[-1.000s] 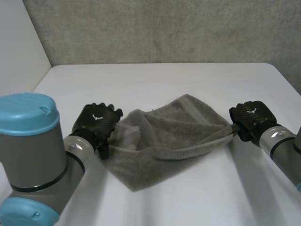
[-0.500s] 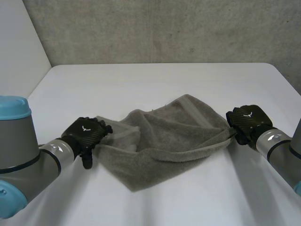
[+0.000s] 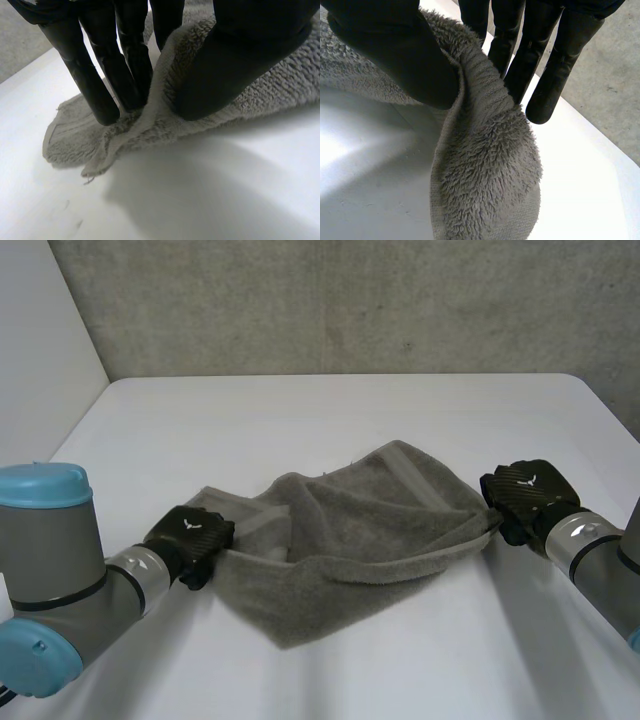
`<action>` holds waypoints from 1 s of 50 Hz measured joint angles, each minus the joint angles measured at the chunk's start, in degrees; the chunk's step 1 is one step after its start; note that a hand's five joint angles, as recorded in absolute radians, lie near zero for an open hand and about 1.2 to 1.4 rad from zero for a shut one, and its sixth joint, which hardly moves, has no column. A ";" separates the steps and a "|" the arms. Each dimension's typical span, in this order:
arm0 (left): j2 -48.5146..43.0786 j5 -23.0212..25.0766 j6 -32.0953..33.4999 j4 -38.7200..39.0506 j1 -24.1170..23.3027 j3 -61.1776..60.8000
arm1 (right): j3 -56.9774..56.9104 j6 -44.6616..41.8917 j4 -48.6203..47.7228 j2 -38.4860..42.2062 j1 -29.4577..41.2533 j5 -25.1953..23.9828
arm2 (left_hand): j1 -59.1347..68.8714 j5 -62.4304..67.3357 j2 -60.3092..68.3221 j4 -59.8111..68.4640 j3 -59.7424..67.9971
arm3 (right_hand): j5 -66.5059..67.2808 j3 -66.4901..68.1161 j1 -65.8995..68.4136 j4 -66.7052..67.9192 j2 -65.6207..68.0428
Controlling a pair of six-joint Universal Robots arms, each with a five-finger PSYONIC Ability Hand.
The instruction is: Fold the laundry
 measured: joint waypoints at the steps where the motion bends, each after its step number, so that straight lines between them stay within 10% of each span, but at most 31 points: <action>1: 0.18 0.16 -0.81 0.32 0.00 0.01 | -0.09 -0.04 0.17 -0.08 -0.03 0.03 | 1.88 2.06 2.20 2.24 2.24 | 0.00 0.00 0.00 0.01 0.00; 13: 11.12 -0.54 -5.78 -0.97 -0.63 0.56 | -3.04 -4.86 7.80 -7.23 -0.68 -0.02 | 3.98 5.46 5.82 6.18 6.18 | 0.00 0.00 0.00 0.01 0.00; 28: 33.81 -7.49 -5.02 -15.16 -0.80 16.30 | -31.04 -14.55 41.56 -16.74 -1.42 -1.88 | 4.00 5.49 5.97 6.37 6.35 | 0.01 0.12 0.00 0.20 0.00; 50: 2.36 -13.96 1.32 -19.95 -1.03 27.78 | -40.88 -26.24 39.04 5.23 1.60 1.11 | 4.00 5.70 6.07 6.38 6.42 | 0.13 0.12 0.00 0.20 0.00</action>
